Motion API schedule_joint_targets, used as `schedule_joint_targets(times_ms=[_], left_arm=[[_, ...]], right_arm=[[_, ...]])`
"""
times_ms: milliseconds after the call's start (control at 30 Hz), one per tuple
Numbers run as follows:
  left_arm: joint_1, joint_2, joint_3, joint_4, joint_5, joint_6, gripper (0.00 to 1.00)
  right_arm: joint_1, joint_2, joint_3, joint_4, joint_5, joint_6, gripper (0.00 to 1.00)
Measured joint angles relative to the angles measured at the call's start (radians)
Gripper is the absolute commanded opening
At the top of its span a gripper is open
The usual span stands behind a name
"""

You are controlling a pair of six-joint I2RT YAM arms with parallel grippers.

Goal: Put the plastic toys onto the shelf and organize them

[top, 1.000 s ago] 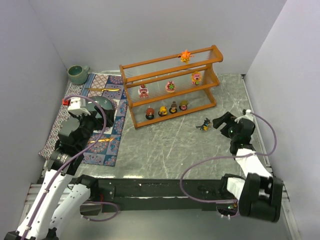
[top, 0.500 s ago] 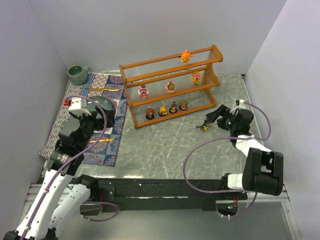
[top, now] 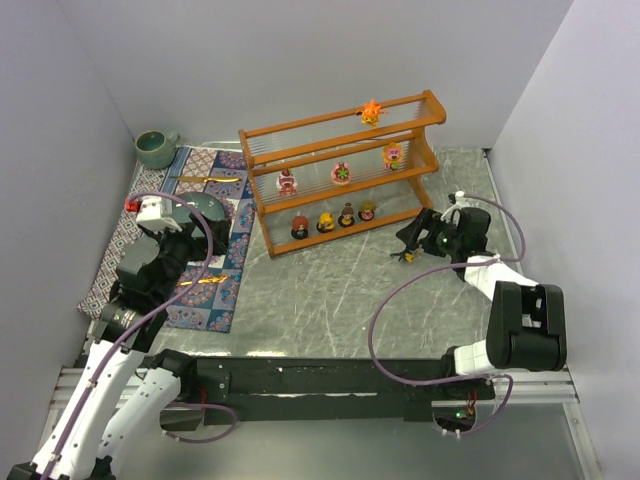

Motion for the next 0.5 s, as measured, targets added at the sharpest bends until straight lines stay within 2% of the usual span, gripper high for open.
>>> schedule_joint_targets(times_ms=[233,500], left_arm=[[0.0,-0.006,-0.001,0.0,0.0,0.0,0.97],[0.0,-0.006,-0.001,0.0,0.0,0.0,0.97]], right_arm=[[0.097,-0.008,0.001,-0.063,0.059,-0.01,0.88],[0.211,-0.087,-0.013,-0.096,0.164,0.012,0.86]])
